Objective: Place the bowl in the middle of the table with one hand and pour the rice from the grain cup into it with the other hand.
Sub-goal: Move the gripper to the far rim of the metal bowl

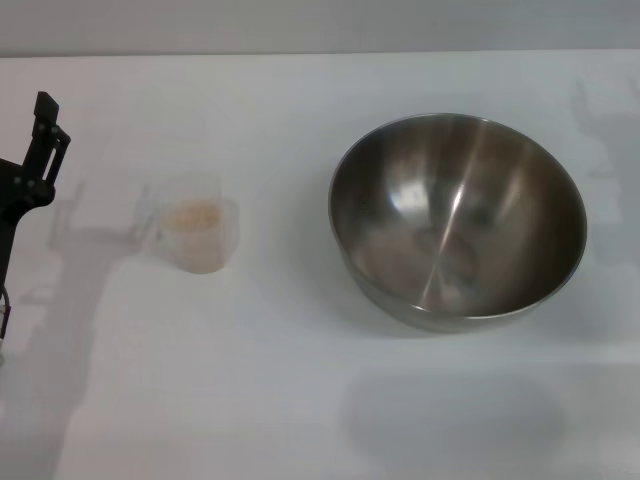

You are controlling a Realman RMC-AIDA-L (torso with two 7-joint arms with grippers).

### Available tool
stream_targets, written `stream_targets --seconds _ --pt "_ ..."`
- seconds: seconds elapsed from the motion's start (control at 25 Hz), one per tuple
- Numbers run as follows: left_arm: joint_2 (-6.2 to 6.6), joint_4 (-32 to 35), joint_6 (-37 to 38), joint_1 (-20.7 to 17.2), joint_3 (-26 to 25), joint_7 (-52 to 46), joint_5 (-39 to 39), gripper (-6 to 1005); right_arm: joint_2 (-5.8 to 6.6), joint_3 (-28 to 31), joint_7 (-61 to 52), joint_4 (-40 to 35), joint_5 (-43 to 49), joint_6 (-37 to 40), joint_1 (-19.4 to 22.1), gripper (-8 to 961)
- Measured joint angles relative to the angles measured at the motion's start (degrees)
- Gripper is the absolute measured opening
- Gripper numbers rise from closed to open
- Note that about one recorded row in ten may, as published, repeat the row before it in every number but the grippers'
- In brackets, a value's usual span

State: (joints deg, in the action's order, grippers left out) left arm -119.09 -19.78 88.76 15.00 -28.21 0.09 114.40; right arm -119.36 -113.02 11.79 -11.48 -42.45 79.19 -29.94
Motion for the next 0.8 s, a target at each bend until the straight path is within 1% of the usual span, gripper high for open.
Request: stream_targets --seconds 0.64,0.8 --pt "0.0 -0.1 0.0 0.0 0.2 0.0 -0.1 814 0.0 0.0 -0.3 -0.1 0.0 -0.2 0.1 684" --pt "0.0 -0.1 0.0 0.1 0.3 0.0 -0.1 814 0.01 0.1 -0.4 -1.7 0.0 -1.5 -0.1 683"
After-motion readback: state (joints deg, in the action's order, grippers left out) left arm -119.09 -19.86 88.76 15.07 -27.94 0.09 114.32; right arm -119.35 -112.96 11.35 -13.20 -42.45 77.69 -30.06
